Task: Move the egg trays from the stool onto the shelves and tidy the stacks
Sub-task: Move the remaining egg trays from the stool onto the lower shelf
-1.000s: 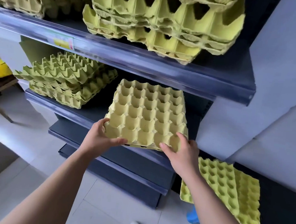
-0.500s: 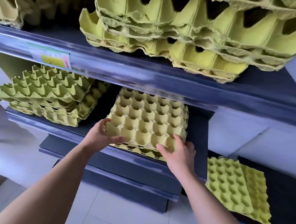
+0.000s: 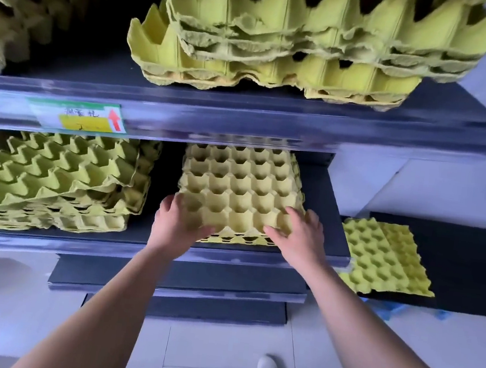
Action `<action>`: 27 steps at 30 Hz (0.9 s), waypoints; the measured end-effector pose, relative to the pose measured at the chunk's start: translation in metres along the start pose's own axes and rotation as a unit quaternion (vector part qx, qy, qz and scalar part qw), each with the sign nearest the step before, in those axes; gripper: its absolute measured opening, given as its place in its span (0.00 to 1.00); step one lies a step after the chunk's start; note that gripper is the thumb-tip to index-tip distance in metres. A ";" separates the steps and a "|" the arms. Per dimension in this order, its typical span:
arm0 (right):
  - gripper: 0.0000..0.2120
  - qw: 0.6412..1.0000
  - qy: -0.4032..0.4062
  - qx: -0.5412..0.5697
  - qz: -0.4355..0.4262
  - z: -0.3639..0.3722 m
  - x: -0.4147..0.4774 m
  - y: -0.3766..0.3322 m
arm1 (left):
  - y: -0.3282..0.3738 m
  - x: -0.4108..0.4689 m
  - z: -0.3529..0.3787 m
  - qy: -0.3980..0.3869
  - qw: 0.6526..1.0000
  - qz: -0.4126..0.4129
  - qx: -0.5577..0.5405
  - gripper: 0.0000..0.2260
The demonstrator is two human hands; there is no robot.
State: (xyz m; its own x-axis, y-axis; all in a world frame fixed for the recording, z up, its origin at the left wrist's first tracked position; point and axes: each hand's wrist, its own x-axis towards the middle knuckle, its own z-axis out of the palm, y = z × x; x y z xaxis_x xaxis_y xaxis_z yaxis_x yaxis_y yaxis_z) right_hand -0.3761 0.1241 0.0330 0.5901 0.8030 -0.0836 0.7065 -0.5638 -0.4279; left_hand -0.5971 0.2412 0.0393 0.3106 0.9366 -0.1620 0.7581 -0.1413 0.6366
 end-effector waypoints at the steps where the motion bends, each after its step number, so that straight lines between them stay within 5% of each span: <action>1: 0.32 1.000 0.013 -0.008 -0.014 -0.003 -0.003 0.000 | 0.003 -0.002 0.001 0.019 0.999 0.021 0.032 0.44; 6: 0.24 0.994 0.080 -0.020 -0.070 -0.019 -0.022 0.017 | 0.027 -0.013 0.014 0.089 0.973 0.153 0.151 0.26; 16: 0.17 0.990 0.132 -0.029 -0.031 -0.067 -0.056 0.130 | 0.125 -0.057 0.107 0.036 0.929 0.339 0.143 0.14; 27: 0.19 0.996 0.082 -0.041 0.016 -0.121 -0.057 0.325 | 0.229 -0.102 0.277 -0.070 0.937 0.316 0.129 0.17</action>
State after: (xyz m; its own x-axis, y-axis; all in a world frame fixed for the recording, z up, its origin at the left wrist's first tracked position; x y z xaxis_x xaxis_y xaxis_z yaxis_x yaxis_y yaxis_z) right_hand -0.1323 -0.1283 0.0077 0.6642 0.7455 0.0550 0.7118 -0.6082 -0.3513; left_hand -0.2967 0.0244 -0.0075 0.8029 0.5911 0.0776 0.5052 -0.7437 0.4378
